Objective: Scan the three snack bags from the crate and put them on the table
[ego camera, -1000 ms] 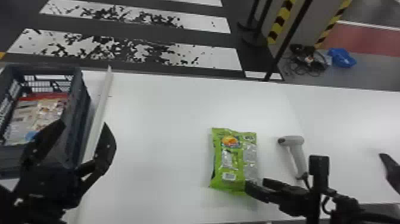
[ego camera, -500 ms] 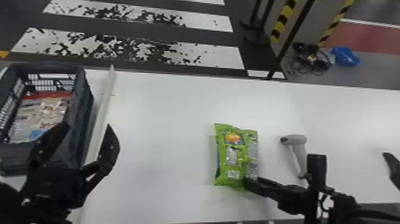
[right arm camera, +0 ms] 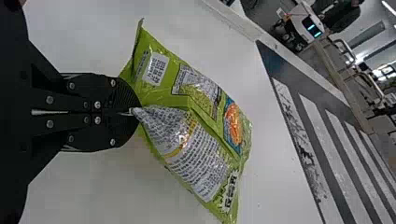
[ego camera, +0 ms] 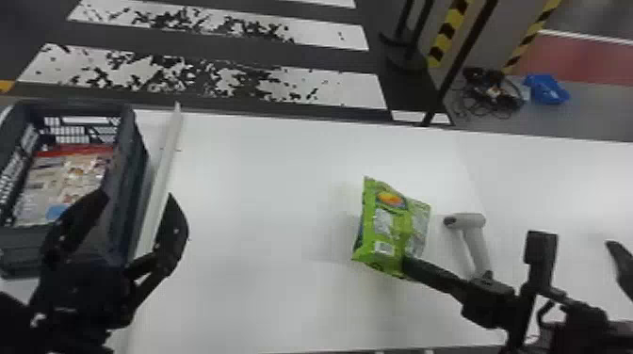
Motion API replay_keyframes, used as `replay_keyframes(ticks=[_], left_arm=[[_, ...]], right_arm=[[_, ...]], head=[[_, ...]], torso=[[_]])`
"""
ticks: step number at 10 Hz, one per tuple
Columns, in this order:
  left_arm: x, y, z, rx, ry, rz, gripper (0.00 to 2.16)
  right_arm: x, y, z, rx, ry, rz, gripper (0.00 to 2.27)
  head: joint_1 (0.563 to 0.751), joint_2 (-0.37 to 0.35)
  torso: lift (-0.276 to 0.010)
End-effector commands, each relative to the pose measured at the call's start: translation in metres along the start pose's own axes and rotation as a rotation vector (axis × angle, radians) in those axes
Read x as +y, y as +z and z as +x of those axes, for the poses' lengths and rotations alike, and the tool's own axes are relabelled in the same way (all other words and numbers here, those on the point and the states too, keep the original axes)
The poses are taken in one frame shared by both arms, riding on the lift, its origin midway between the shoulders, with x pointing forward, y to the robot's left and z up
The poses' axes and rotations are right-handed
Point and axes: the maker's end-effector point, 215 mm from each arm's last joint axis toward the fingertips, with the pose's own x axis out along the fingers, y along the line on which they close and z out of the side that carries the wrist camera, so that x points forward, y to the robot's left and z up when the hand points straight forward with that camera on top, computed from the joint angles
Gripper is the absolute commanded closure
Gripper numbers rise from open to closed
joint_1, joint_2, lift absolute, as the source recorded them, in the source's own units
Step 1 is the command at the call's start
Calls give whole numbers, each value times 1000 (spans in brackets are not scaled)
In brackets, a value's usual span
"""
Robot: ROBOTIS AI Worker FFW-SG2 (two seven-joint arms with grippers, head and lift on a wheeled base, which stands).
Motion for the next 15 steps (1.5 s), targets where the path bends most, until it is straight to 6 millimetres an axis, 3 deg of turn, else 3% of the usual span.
replay_keyframes(ticks=[1,3,7,8,10,13,15], left_arm=[[0,0,0,1,0,0,63],[0,0,0,-1,-1,1,63],[2,9,-5,-33,4,9,63],[4,10,-10,-41,11,13,66],[5,16,-17,-62,14,17,66],[3,21,-22,-80,11,19,63],[0,22,-22,-80,7,15,63]], right_arm=[[-3,40,-29,-95,18,56,2240],[-26,95,-65,-233,35,173,2243],[-159,169,-92,-437,-175,242,2243],[-193,173,-96,-454,-263,228,2243],[-251,158,-95,-434,-420,249,2243],[-314,125,-88,-398,-559,296,2240],[-349,106,-99,-369,-749,326,2098]], head=[[695,-170],[695,-212],[695,-350],[695,-350],[695,-350],[695,-350],[695,-350]], torso=[[-94],[-94],[-94],[-94],[-94],[-94],[-94]])
